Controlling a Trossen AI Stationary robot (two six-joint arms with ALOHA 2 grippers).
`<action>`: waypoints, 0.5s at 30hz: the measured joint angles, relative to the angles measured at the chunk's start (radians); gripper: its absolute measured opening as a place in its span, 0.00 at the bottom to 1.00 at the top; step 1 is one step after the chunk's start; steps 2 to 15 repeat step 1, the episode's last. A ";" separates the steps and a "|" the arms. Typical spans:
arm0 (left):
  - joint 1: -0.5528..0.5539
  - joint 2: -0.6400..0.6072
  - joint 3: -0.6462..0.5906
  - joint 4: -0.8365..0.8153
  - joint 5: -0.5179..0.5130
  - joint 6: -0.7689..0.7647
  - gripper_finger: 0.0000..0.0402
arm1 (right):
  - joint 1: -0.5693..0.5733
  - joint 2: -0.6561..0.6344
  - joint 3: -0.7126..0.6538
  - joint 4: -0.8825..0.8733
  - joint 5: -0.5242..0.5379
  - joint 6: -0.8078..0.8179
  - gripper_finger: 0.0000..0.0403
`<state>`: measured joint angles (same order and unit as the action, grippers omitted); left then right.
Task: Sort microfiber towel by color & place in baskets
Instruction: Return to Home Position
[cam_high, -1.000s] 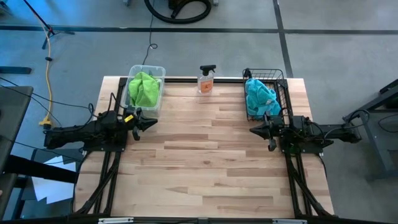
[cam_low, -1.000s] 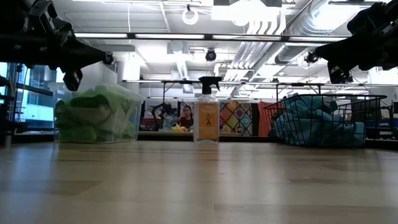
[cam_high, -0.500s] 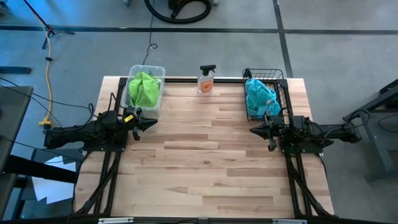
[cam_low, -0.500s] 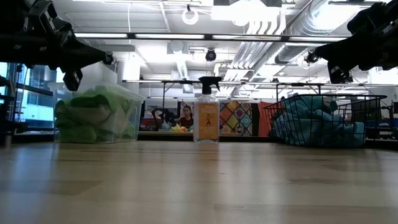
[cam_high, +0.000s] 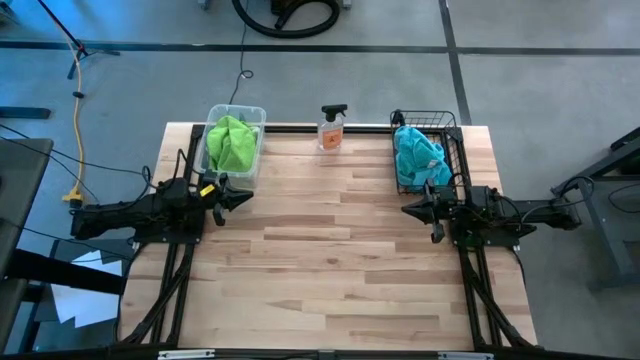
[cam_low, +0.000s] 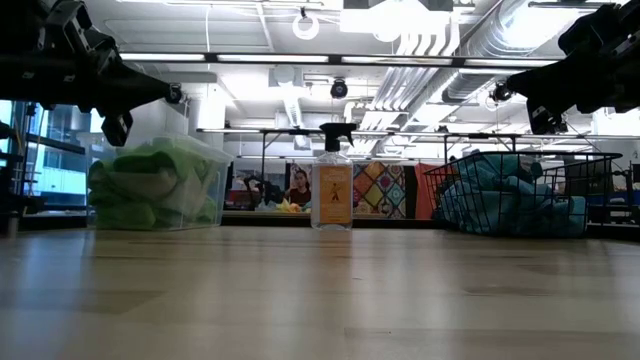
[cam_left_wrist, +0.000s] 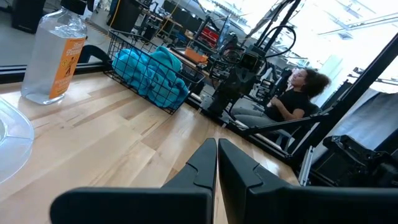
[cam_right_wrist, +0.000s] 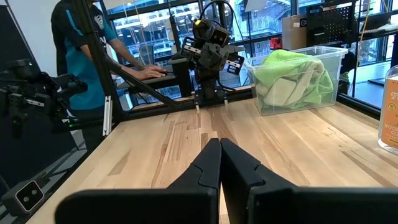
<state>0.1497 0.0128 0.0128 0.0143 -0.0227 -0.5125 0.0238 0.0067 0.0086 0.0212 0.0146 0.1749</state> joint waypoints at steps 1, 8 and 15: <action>0.000 0.000 0.000 0.000 0.000 0.000 0.01 | 0.000 0.000 0.000 0.000 0.000 0.000 0.00; 0.000 0.000 0.000 0.000 0.000 0.000 0.01 | 0.000 0.000 0.000 0.000 0.000 0.000 0.00; 0.000 0.000 0.000 0.000 0.000 0.000 0.01 | 0.000 0.000 0.000 0.000 0.000 0.000 0.00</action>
